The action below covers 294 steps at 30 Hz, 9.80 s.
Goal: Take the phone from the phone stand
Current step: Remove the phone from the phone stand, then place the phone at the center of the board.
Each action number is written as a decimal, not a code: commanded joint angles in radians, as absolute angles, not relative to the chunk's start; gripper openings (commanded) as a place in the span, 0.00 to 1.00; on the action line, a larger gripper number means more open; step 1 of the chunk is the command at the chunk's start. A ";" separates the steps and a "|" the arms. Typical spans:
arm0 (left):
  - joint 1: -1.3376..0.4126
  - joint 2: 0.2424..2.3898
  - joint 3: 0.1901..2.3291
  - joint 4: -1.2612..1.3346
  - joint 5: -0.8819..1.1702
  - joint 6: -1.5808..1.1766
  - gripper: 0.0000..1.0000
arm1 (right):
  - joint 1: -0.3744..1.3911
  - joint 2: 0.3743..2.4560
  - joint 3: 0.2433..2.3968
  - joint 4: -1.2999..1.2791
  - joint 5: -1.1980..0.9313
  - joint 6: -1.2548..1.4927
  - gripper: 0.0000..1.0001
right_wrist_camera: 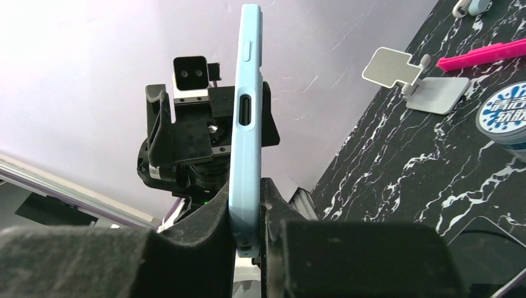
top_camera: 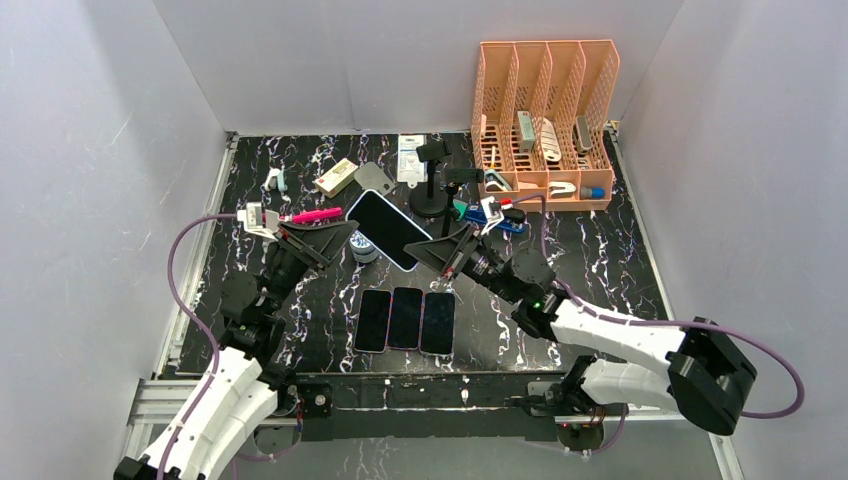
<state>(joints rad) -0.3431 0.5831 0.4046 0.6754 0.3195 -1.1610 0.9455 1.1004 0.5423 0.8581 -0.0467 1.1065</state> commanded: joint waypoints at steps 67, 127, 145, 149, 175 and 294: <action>-0.382 0.653 0.388 0.853 0.783 -1.332 0.00 | 0.941 0.748 0.677 0.116 -0.304 0.834 0.98; -0.446 0.640 0.408 0.704 0.850 -1.209 0.00 | 0.932 1.102 0.658 0.624 -0.654 1.068 0.39; -0.448 0.634 0.408 0.675 0.838 -1.195 0.00 | 0.940 1.108 0.657 0.612 -0.660 1.054 0.18; -0.448 0.637 0.411 0.630 0.828 -1.163 0.00 | 0.940 1.105 0.657 0.612 -0.660 1.053 0.04; -0.448 0.527 0.467 0.328 0.621 -0.934 0.73 | 0.940 0.938 0.638 0.395 -0.543 0.934 0.01; -0.448 0.610 0.541 -0.037 0.157 -0.310 0.80 | 0.462 0.997 0.248 -0.008 -0.425 0.746 0.04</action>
